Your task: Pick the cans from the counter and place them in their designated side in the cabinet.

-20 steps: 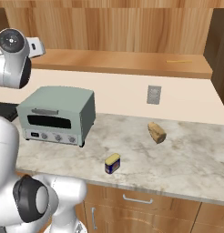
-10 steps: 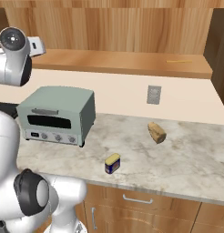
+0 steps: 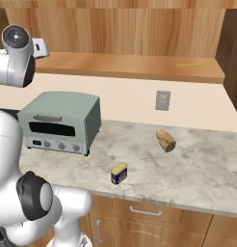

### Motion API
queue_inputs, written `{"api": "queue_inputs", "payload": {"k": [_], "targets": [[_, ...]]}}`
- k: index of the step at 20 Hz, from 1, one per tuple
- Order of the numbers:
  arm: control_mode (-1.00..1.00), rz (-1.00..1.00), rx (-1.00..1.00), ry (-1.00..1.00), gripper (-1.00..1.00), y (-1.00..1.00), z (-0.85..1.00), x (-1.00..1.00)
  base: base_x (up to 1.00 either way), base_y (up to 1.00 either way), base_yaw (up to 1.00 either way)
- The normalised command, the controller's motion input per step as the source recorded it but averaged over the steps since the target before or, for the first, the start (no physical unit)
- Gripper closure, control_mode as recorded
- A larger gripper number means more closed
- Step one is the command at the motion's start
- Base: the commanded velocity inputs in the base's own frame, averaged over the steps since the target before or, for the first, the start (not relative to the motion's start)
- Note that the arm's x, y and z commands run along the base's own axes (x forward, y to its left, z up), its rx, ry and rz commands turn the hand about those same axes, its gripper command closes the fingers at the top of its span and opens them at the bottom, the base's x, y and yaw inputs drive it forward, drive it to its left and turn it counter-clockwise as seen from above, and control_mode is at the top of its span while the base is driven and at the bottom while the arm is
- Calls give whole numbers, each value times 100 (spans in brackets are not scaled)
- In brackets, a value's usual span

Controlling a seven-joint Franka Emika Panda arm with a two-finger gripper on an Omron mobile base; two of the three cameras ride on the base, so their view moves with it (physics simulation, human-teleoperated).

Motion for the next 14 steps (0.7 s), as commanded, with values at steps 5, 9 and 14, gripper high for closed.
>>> {"api": "queue_inputs", "payload": {"k": [5, 9, 14], "targets": [[-100, 0, 0, 1, 100, 8, 0, 13, 0, 0, 0], [-100, 0, 0, 0, 100, 9, -7, 15, 0, 0, 0], [-100, 1, 0, 0, 100, 14, -14, 24, 0, 0, 0]]}}
